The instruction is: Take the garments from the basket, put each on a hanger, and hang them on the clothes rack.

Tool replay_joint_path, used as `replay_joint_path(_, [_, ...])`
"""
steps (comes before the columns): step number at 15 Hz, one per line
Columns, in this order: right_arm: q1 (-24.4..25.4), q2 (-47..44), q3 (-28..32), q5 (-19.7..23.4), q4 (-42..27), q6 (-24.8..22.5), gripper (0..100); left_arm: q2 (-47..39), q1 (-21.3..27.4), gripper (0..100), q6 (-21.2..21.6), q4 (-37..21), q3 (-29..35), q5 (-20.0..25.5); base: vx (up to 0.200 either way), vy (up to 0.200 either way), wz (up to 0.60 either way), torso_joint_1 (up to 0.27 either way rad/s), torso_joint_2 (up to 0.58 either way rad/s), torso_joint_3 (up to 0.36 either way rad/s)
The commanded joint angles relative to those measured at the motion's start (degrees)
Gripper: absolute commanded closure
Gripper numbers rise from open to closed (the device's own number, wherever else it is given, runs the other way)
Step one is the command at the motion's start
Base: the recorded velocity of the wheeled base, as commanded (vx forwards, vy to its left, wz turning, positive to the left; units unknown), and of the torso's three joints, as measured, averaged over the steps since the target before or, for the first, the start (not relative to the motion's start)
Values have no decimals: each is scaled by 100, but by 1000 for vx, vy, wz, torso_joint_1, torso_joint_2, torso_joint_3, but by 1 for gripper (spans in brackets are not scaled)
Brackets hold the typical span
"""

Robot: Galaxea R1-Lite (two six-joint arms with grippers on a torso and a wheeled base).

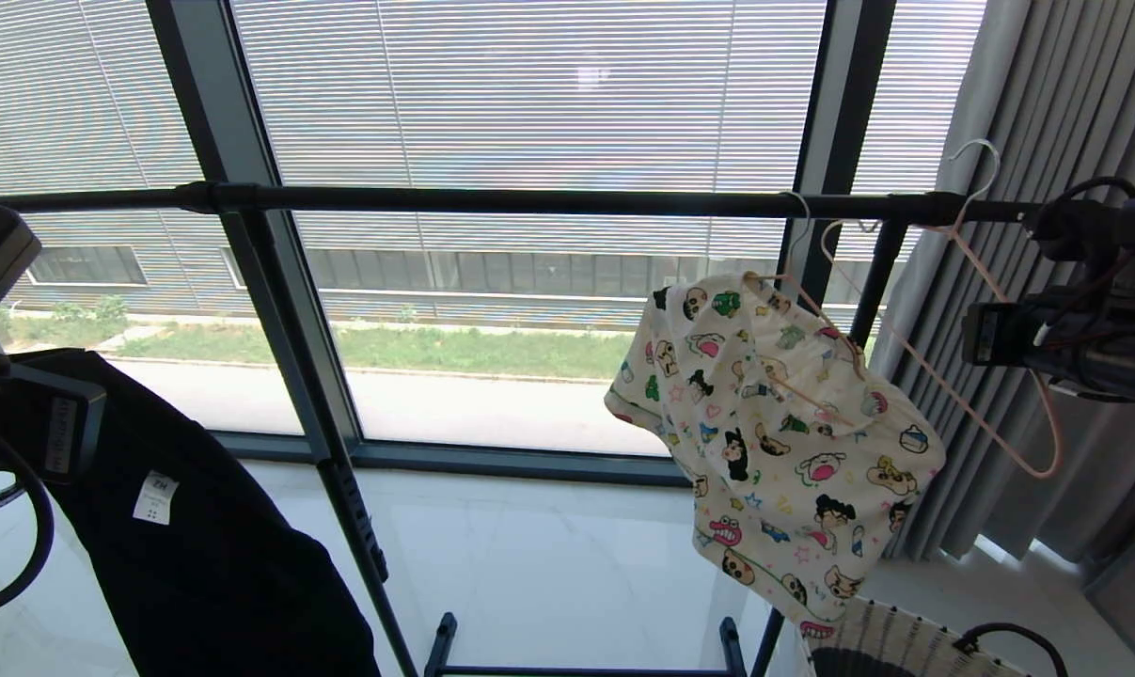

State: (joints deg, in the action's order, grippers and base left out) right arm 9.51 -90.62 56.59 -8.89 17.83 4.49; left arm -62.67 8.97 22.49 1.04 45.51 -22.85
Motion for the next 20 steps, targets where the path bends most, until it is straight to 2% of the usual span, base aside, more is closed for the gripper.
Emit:
replay_joint_path(1, [-2,388,-350,-8,80,-106,100,-17,-1,100,1,99,-7,-1,-200,0,0,7,2,-7])
replay_joint_path(9, [16,1486,-1431,45,80,-396,100,-35,-1,100,1,134,-24,-1,-200,0,0,-3,3,1])
replay_joint_path(12, [95,1820,-1590,203,62,-387,100,-70,-1,100,1,134,-24,8,-200,0,0,-1,1,2])
replay_joint_path(15, [271,2137,-1633,563,36,-352,100,-122,17,100,1,134,-33,8,-200,0,0,2,5,6])
replay_joint_path(18, [956,2409,-2029,1196,36,-185,100,-122,201,100,10,134,-279,-1,-67,0,0,1,2,2])
replay_joint_path(20, [1405,2567,-2548,1741,45,-79,100,-202,588,100,-61,142,-341,-1,0,0,0,0,0,0])
